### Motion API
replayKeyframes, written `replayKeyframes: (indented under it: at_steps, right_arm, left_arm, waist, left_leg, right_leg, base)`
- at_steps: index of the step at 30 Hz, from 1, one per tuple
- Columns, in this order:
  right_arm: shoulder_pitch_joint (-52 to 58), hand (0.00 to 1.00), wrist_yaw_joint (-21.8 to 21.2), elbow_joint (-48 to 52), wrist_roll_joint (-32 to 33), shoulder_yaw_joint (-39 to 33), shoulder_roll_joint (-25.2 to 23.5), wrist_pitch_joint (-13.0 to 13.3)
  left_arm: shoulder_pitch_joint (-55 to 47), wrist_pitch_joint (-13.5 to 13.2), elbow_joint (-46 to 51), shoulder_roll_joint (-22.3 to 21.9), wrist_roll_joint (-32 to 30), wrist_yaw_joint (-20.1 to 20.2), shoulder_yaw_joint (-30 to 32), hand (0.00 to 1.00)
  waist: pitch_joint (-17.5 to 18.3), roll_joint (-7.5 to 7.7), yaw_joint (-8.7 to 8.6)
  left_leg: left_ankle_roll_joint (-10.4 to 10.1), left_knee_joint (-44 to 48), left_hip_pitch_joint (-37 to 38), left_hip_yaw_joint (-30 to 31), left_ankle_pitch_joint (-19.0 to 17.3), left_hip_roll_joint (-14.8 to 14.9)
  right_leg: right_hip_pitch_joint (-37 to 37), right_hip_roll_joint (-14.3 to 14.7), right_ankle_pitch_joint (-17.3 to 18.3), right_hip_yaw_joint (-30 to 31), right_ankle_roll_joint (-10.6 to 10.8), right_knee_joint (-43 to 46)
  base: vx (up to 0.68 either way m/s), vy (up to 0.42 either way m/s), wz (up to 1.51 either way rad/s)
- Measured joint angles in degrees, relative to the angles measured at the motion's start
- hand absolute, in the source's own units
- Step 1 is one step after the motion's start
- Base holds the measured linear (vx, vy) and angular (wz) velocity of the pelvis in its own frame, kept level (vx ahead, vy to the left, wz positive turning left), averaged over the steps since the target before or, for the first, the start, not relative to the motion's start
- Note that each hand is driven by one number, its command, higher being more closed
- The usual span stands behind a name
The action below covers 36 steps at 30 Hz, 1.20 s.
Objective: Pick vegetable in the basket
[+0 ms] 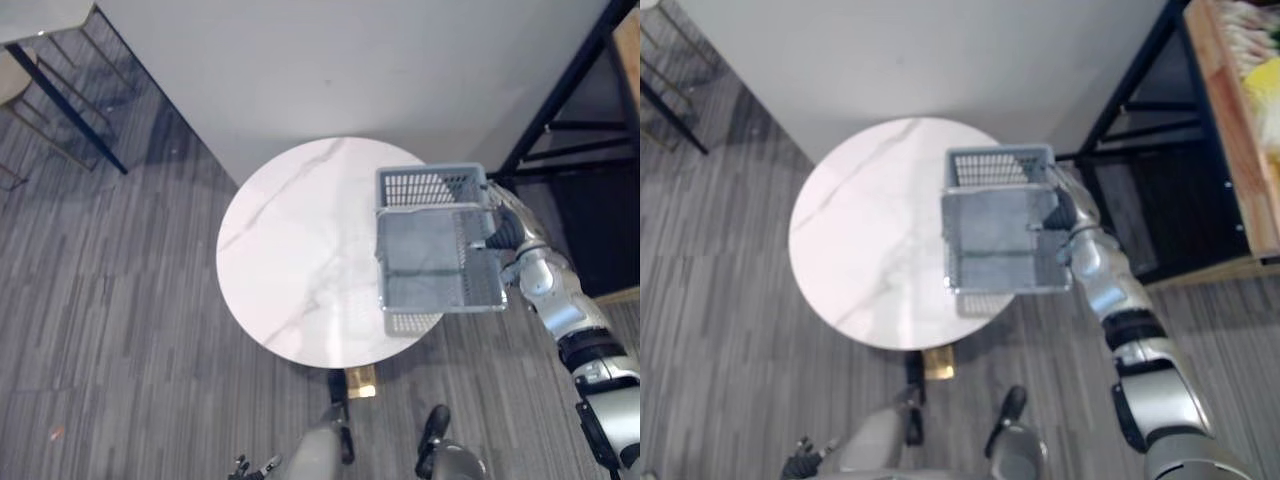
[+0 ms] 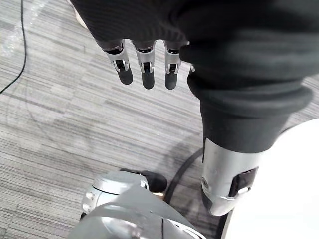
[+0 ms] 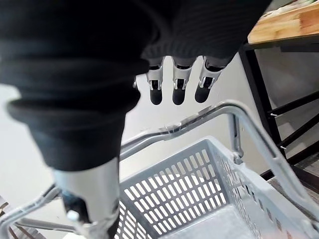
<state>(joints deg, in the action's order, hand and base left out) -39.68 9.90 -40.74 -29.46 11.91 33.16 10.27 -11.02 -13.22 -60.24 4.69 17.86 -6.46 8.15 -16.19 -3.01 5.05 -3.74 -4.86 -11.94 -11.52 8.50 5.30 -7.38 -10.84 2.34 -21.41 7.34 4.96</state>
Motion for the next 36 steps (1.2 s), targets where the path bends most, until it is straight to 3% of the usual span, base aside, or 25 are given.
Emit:
replayKeyframes:
  at_steps: [14, 24, 36]
  right_arm:
    - [-14.5, 0.00, 2.1, -11.9, -6.7, 4.0, 2.1, -1.6]
    - [-15.1, 0.00, 1.3, -11.4, -13.2, 9.7, 5.3, -1.2]
    - [-14.1, 0.00, -0.5, -6.0, -13.3, 14.1, 6.3, 0.4]
  left_arm:
    - [0.7, -0.4, 1.3, -0.4, 0.3, -1.1, -1.2, 0.00]
    - [0.7, -0.4, 1.5, -0.6, 2.3, -1.1, -2.9, 0.00]
    - [1.8, -0.4, 1.6, 0.1, 2.3, -1.1, -3.8, 0.00]
  waist:
    - [-4.5, -0.10, 0.16]
    - [-5.2, -0.25, 0.26]
    - [-5.6, 0.12, 0.32]
  left_leg:
    - [-0.2, -0.6, -1.8, 4.2, 1.2, -0.6]
    - [-0.2, -0.6, -2.2, 4.6, 1.3, -0.7]
    - [-0.3, -0.6, -2.0, 4.4, 1.3, -0.6]
  right_leg:
    - [-0.4, 0.0, 0.0, -2.2, 0.0, -0.3]
    - [-0.6, -0.1, 0.0, -2.3, 0.0, -0.2]
    - [-0.6, -0.1, 0.0, -2.0, 0.0, 0.0]
  base:
    - [0.02, 0.009, 0.09]
    - [0.00, 0.001, 0.00]
    - [0.00, 0.001, 0.00]
